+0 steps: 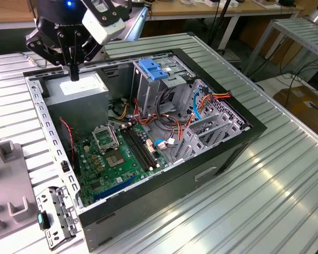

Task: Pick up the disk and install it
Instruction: 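Reach for the disk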

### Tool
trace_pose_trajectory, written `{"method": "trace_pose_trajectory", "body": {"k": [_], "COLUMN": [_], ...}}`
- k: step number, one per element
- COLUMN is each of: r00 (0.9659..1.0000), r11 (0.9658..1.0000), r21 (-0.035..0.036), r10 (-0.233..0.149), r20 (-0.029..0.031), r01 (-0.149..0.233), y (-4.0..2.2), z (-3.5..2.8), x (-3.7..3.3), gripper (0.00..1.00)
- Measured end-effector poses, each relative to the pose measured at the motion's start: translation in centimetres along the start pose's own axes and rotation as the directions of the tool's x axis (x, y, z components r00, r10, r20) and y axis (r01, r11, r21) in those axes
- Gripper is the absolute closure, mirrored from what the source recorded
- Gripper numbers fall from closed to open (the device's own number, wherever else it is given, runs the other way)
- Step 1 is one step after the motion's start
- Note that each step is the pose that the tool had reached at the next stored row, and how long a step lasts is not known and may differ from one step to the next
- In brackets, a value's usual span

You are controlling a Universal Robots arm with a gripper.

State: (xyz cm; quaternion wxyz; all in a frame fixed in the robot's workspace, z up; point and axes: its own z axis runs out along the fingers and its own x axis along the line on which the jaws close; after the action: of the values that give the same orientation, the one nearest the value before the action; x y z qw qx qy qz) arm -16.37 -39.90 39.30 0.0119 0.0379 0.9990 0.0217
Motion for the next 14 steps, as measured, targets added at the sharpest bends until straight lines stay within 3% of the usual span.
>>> {"method": "trace_pose_trajectory", "body": {"k": [14], "r00": [1.0000], "r11": [1.0000], "r21": [0.0000], "r10": [0.000], "r20": [-0.0002], "r01": [0.000], "y": [-0.12], "z": [-0.04], "x": [1.57], "gripper": [0.89]}}
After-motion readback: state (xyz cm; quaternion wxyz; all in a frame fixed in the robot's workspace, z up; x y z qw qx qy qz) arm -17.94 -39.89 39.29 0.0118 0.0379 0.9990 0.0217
